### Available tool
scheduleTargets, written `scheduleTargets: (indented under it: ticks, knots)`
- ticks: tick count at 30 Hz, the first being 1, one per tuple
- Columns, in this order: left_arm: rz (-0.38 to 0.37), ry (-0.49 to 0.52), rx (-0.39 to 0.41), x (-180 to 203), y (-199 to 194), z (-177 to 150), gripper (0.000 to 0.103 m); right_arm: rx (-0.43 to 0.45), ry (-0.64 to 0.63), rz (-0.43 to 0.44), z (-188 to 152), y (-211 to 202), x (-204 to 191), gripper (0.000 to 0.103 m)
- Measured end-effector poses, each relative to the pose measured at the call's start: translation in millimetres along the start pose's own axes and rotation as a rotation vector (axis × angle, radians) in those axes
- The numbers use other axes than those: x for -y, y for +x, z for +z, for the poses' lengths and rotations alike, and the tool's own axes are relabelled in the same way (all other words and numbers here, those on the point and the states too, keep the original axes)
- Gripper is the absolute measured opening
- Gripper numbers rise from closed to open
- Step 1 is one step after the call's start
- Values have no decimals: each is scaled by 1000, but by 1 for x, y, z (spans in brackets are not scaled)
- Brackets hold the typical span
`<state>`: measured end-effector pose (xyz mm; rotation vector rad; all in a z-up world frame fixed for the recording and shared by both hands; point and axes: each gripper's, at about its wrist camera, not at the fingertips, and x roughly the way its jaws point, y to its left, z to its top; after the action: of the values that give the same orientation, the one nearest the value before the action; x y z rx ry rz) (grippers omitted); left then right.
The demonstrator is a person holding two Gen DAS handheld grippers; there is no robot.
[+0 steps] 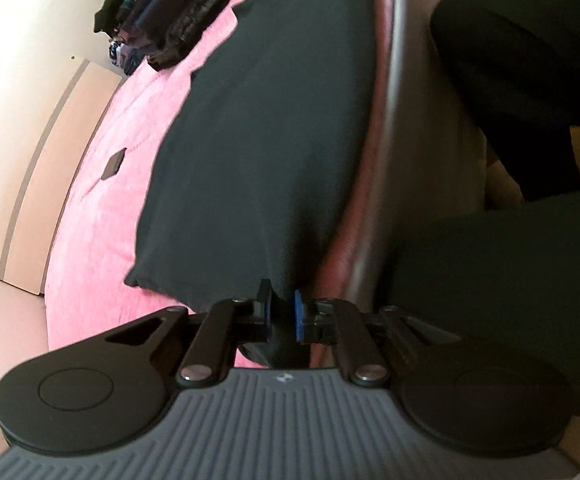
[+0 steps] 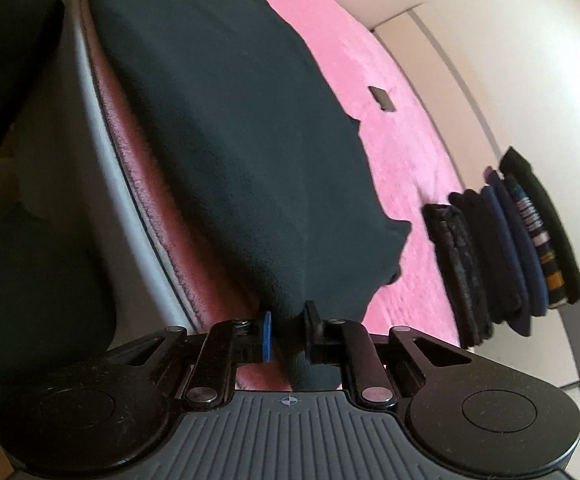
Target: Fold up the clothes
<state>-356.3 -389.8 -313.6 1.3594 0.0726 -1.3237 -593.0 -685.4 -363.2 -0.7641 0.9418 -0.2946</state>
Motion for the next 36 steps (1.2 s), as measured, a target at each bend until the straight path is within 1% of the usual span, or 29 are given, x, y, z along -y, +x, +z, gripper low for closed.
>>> scheduleTargets:
  ticks: [1, 2, 3, 4, 6, 8, 12, 16, 19, 23, 24, 25, 27, 28, 29, 30, 32, 34, 35, 36]
  knots:
    - [-1, -16, -3, -1, -3, -4, 12, 10, 16, -7, 2, -6, -1, 37]
    - [0, -38, -5, -3, -6, -8, 12, 21, 32, -13, 5, -11, -3, 53]
    - [1, -60, -7, -6, -9, -11, 13, 31, 47, -20, 7, -17, -4, 74]
    - [3, -82, -9, -8, -13, -15, 14, 45, 67, -20, 11, -22, -6, 74]
    - [15, -120, -10, -13, -21, -23, 15, 95, 121, 17, 26, -36, -14, 74]
    - [33, -152, -14, -14, -29, -32, 17, 167, 141, 67, 49, -48, -27, 74]
    - [79, -212, -28, -18, -43, -49, 16, 318, 165, 188, 115, -54, -55, 74]
    - [115, -282, -44, -25, -58, -68, 16, 435, 91, 302, 186, -51, -91, 73]
    - [135, -316, -60, -26, -66, -81, 17, 458, 7, 384, 227, -39, -116, 73]
    - [137, -351, -72, -22, -76, -97, 22, 448, -67, 442, 259, -13, -136, 73]
    - [135, -355, -73, -22, -77, -100, 24, 441, -76, 452, 265, -6, -140, 70]
    - [130, -358, -75, -22, -77, -102, 24, 434, -81, 462, 269, 0, -142, 52]
    - [123, -361, -74, -23, -74, -104, 24, 414, -58, 485, 276, 12, -138, 36]
    - [122, -358, -70, -26, -70, -103, 24, 409, -30, 502, 277, 15, -134, 26]
    - [121, -355, -67, -28, -67, -102, 24, 406, 2, 517, 278, 17, -130, 20]
    - [120, -353, -63, -31, -63, -102, 25, 410, 45, 528, 278, 17, -122, 8]
    - [123, -339, -47, -37, -56, -100, 32, 433, 144, 543, 275, 11, -105, 7]
    - [142, -299, -14, -48, -47, -96, 47, 465, 261, 543, 270, 2, -81, 7]
    - [151, -277, 4, -53, -41, -94, 53, 480, 318, 541, 267, -3, -69, 7]
    - [160, -245, 28, -60, -33, -91, 62, 493, 372, 533, 262, -8, -57, 6]
